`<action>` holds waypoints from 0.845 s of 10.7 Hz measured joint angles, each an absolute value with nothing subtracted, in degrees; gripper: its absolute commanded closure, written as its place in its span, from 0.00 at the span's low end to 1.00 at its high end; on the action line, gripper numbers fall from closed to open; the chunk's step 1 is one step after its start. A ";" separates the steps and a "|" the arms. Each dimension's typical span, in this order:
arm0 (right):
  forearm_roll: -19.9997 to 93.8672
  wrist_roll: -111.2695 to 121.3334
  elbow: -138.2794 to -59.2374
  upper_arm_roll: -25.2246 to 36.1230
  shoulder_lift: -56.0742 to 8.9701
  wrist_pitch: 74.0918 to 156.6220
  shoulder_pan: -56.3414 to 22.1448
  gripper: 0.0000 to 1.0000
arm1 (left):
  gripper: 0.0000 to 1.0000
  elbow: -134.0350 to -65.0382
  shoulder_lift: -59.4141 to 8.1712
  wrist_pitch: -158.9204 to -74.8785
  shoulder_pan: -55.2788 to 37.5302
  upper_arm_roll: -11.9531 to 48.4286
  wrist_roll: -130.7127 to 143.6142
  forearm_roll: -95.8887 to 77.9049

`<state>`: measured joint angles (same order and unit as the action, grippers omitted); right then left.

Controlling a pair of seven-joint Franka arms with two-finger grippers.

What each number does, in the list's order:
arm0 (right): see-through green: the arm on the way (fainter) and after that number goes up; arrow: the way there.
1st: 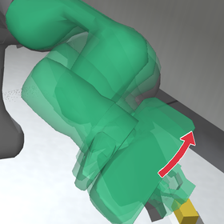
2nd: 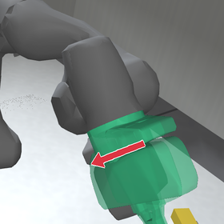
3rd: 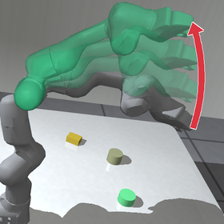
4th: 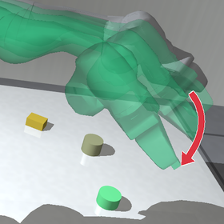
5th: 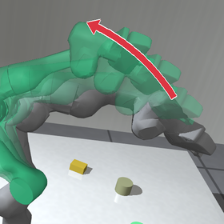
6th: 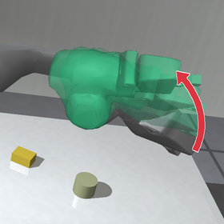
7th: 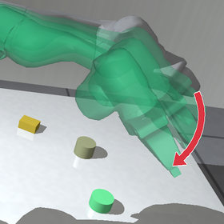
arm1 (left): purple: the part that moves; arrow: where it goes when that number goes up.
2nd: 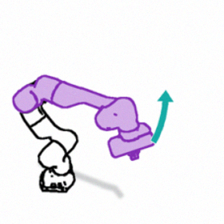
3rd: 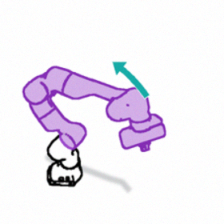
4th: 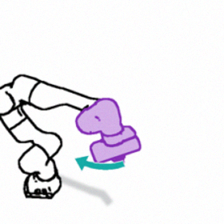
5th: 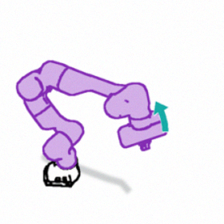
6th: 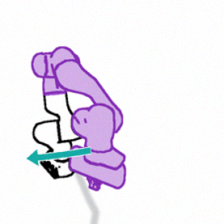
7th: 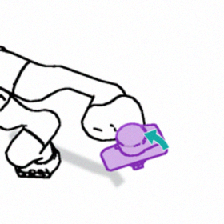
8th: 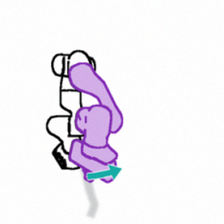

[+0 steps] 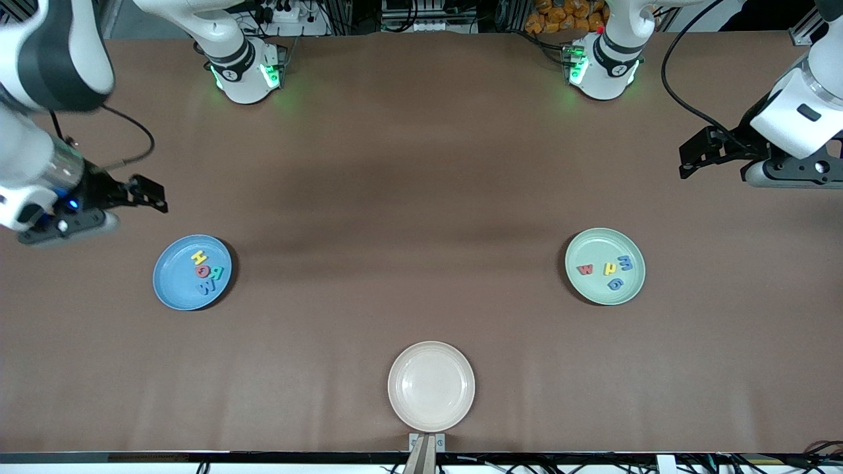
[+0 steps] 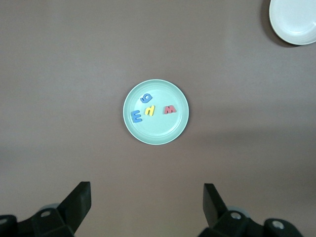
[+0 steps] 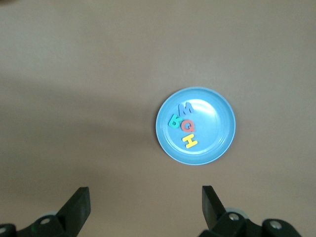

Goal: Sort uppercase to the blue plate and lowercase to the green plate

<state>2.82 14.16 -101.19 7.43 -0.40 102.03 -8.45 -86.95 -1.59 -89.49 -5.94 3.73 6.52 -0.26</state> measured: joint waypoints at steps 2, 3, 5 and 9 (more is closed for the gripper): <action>2.56 14.12 -98.74 4.76 1.47 99.44 -5.65 0.00 | 0.00 -86.92 -1.59 -89.49 -5.87 3.65 6.52 0.13; 2.33 14.12 -96.84 3.91 1.63 97.53 -3.98 0.00 | 0.00 -86.90 -1.59 -89.49 -5.86 3.64 6.52 0.21; 1.97 14.12 -92.91 3.51 1.70 93.39 -1.12 0.00 | 0.00 -86.87 -1.59 -89.49 -5.88 3.65 6.53 0.22; 1.11 12.37 -86.67 3.48 1.76 84.81 1.76 0.00 | 0.00 -86.82 -1.59 -89.49 -6.04 3.75 6.56 0.22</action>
<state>1.11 12.37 -86.67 3.48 1.76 84.81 1.76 -86.82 -1.59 -89.49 -6.04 3.75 6.56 0.22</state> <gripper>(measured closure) 0.000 0.000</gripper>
